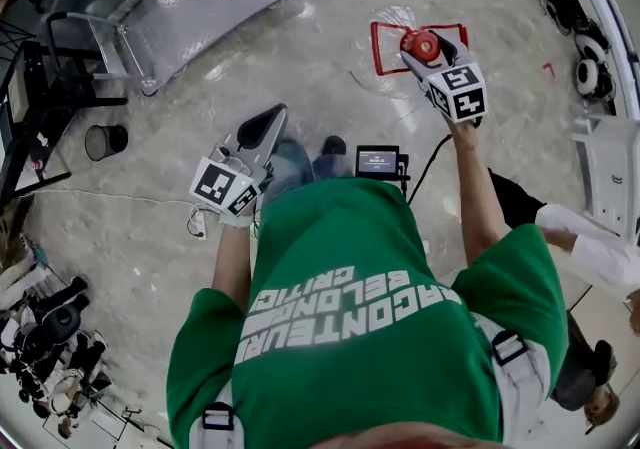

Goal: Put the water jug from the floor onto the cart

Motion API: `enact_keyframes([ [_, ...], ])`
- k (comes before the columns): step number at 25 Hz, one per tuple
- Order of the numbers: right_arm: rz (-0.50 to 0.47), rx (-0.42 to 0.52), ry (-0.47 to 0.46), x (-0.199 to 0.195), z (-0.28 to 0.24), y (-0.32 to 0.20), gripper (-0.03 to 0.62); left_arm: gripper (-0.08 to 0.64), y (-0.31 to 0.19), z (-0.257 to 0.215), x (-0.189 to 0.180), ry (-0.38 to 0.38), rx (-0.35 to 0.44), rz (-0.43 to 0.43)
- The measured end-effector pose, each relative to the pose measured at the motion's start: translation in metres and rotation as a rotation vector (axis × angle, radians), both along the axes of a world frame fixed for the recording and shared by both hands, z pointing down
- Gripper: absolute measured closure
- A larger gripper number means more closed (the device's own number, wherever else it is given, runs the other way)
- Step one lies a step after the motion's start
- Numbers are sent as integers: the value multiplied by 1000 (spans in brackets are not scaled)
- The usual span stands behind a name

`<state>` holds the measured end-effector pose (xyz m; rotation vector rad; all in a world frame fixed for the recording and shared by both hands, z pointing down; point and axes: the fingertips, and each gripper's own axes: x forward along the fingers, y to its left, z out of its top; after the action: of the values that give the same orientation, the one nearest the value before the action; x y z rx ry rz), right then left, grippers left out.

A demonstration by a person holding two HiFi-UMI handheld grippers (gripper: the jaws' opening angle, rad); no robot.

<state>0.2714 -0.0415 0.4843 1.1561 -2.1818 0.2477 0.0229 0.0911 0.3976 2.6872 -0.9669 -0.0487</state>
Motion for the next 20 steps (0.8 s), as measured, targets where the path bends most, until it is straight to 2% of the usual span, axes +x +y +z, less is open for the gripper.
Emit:
enact_keyframes([
  [13,-48,-29,-36,-88,-4,-50,293,546,-39,5,-88,37,-1,-92],
  [20,-86,-24,-2,-143,-6,-89,293,545,-71,4,-152,54,7,-156],
])
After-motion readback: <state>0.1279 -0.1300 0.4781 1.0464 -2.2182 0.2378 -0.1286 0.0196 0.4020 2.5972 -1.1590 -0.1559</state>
